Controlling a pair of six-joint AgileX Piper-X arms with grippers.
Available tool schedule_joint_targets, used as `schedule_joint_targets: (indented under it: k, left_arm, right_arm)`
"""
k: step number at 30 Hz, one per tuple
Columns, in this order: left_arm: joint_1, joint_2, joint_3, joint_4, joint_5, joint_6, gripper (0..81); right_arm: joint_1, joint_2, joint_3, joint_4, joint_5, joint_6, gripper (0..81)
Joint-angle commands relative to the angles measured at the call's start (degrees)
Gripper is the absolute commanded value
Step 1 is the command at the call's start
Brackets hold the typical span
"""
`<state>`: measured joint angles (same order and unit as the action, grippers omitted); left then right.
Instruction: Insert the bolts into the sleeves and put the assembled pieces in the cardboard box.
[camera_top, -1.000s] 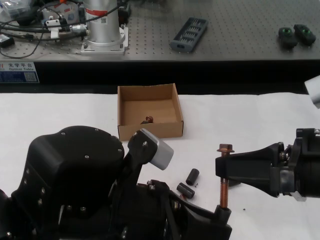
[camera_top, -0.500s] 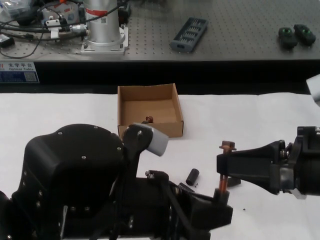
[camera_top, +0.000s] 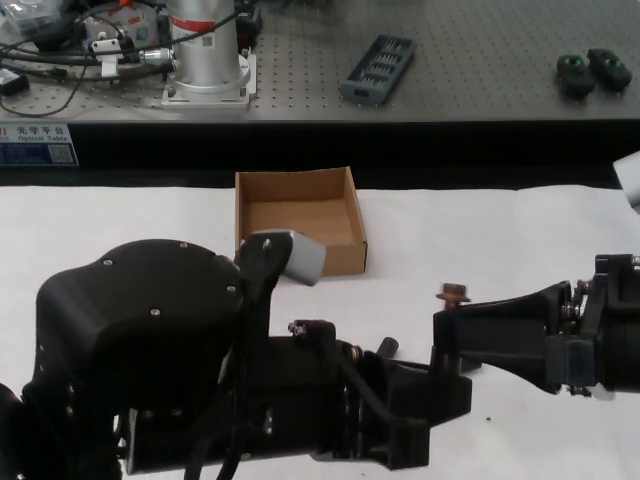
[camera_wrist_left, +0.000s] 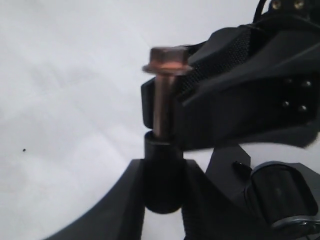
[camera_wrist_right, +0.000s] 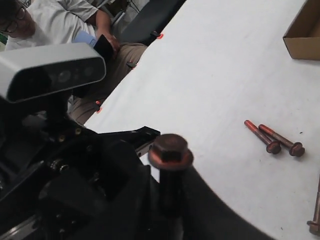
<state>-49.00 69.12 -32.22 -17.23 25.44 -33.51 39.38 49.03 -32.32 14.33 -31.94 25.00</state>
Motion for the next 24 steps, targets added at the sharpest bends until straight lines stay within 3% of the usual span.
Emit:
schedule_joint_targets:
  k: [1, 3, 7, 12, 18, 24]
  left_arm:
    - [0.34, -0.11, -0.65, -5.64, -5.87, -1.8, 0.4]
    - [0.63, -0.11, -0.65, -6.14, -7.72, -2.58, 0.4]
    - [1.69, -0.11, -0.65, -9.98, -13.45, -3.63, 0.4]
    - [5.93, -0.11, -0.78, -17.5, -18.37, -3.61, 0.4]
    - [14.2, 1.04, -2.22, -14.05, -11.17, -2.94, 0.4]
    - [19.73, 4.5, -6.93, -3.72, -3.85, 7.82, 0.4]
  right_arm:
    - [0.01, -0.38, 0.16, 2.7, -2.27, -0.34, 43.8]
    - [-0.25, -0.38, -0.1, 3.5, -1.79, -0.23, 46.8]
    - [-1.4, -1.62, -0.07, 4.81, -0.7, -0.44, 37.4]
    - [-2.76, -3.72, -0.07, 10.2, 3.72, -0.6, 29.9]
    - [-2.75, -4.07, -0.07, 14.96, 5.33, -0.6, 17.9]
    - [-2.75, -4.07, 0.15, 16.21, 5.33, -0.6, 0.3]
